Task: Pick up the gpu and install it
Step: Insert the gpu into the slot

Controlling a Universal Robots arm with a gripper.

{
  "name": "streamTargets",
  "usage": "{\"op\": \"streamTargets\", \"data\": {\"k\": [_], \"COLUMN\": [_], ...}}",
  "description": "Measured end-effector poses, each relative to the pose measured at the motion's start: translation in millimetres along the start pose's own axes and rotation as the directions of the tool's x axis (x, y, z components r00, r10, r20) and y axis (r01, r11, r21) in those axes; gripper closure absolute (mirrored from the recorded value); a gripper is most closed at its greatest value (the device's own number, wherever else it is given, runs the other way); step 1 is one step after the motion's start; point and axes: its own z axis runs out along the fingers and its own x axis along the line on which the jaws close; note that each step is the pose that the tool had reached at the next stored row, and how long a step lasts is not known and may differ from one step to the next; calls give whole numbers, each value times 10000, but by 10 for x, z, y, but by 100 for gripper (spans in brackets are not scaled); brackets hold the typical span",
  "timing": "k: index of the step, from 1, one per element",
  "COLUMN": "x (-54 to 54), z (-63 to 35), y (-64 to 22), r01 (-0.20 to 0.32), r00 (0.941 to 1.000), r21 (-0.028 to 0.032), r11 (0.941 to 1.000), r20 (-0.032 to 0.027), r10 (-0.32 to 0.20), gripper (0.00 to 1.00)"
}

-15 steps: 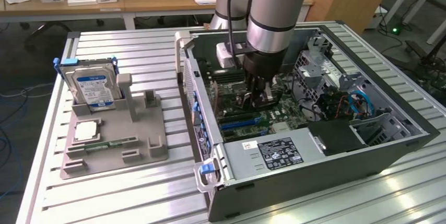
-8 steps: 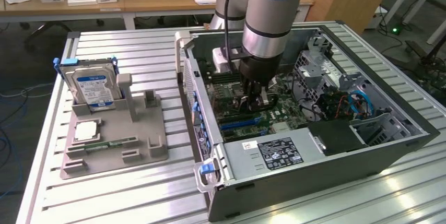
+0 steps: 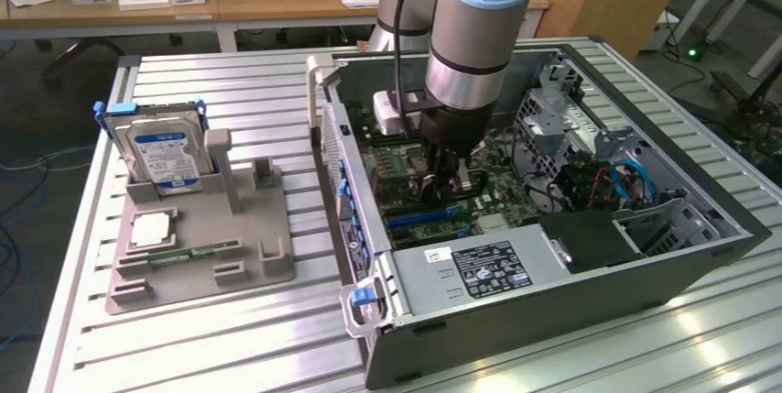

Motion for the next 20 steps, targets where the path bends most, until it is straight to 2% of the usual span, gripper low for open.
{"op": "streamTargets", "data": {"k": [11, 15, 20], "x": [9, 11, 11], "z": [117, 124, 125], "y": [48, 96, 101], "r01": [-1, -1, 0], "r00": [10000, 10000, 10000], "r21": [-1, 1, -1], "r11": [10000, 10000, 10000], "r20": [0, 2, 1], "r10": [1, 1, 0], "gripper": [73, 73, 73]}}
